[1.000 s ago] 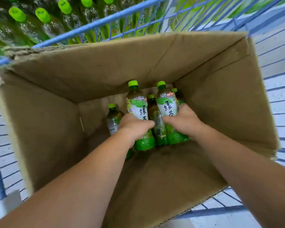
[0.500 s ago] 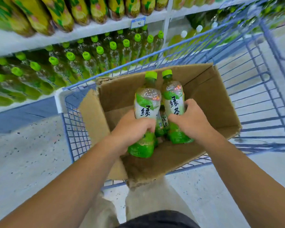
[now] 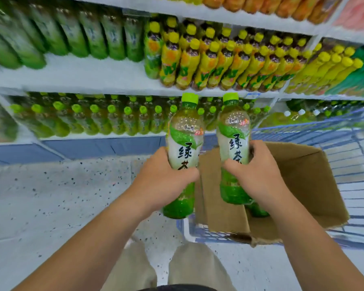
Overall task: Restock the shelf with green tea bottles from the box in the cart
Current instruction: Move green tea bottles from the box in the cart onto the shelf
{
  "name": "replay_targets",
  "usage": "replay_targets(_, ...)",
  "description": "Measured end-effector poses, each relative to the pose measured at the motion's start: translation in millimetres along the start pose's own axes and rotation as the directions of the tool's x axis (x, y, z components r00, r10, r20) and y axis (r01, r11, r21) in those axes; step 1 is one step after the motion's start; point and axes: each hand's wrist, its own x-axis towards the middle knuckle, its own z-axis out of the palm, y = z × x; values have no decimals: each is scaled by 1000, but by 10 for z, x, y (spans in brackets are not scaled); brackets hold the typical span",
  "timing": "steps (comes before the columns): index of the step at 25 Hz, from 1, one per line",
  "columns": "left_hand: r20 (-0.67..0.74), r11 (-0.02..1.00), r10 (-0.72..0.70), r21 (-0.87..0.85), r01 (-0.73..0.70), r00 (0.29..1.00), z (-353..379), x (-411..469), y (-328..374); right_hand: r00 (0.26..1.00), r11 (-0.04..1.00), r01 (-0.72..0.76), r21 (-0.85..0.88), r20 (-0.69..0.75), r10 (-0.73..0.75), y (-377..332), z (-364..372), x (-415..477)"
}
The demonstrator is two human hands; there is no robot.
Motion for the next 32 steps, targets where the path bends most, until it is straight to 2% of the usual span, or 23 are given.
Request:
replay_targets(4,-152,999,-16,-45,9,988,-821,-52,-182,991,997,81,5,108,-81,-640,628,-43)
replay_targets(9,-301,994,-86,-87,62,950,-1603,136,-538,962,989,147,18,229,-148,-1094,1448,133)
replay_targets(12,-362,991,-123,-95,94,924,-1969,396,-680,945,985,172,14,279,-169,-1269,1922,386)
replay_targets(16,-422,994,-105,-68,84,900,-2370,967,-804,929,975,216,45,299,-220,-1431,2468,889)
replay_targets(22,-490,1000,9,-5,-13,871,-2855,1862,-823,895,942,329,63,296,-333,-1662,3101,1703)
replay_targets(29,-535,980,168,181,-82,828,-3619,2588,-736,869,899,426,99,230,-437,-2028,3777,2363)
replay_targets(32,-539,955,263,264,-135,800,-3928,2844,-705,860,872,475,121,149,-489,-2222,3981,2573)
